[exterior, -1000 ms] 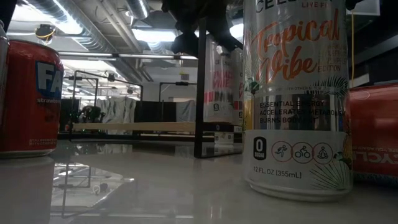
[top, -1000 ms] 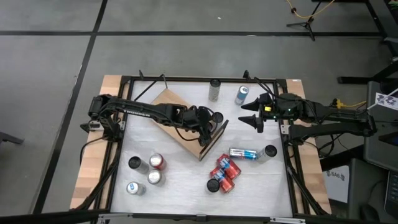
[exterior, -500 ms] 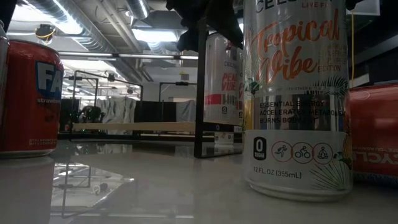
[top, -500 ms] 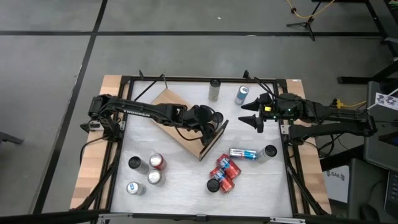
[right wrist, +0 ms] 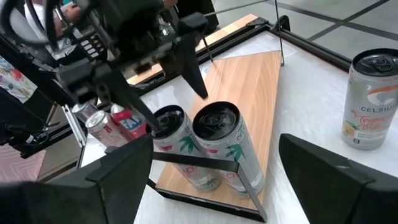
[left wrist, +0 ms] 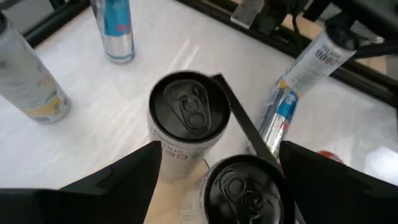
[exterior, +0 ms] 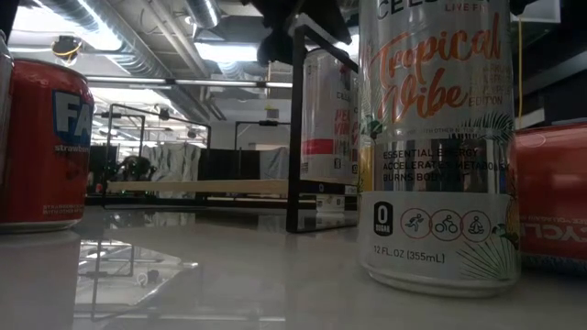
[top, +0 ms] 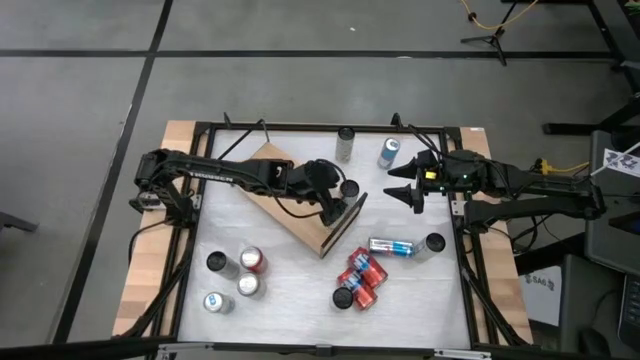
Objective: Place canned beverage on shelf
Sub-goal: Put the top white-pink soda can on the shelf aligned with the other white-pink soda can
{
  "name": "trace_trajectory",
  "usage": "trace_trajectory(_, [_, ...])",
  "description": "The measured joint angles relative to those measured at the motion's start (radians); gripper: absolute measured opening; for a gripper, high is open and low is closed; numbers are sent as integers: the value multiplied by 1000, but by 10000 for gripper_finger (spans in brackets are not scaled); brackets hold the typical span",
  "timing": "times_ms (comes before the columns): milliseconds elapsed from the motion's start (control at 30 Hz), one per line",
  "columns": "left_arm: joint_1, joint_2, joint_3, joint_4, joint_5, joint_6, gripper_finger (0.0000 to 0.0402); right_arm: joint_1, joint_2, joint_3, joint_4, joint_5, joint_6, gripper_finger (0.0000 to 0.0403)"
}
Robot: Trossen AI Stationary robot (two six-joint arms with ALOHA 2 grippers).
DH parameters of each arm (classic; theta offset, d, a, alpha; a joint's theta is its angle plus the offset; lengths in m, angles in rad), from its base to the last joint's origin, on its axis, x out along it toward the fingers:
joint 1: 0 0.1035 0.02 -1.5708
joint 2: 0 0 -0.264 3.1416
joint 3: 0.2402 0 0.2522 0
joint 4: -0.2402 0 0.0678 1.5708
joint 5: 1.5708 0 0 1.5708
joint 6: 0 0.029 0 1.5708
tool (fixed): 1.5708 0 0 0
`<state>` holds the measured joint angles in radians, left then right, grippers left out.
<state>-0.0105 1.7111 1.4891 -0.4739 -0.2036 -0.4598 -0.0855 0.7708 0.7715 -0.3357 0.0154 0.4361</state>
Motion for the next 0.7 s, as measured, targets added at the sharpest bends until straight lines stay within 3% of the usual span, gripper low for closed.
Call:
trace_trajectory(300, [-2, -40, 0, 6, 3, 125, 319, 0, 0, 0, -13, 0, 0, 342])
trace_trajectory(700, [-27, -46, 0, 11, 15, 129, 319, 0, 0, 0, -12, 0, 0, 342])
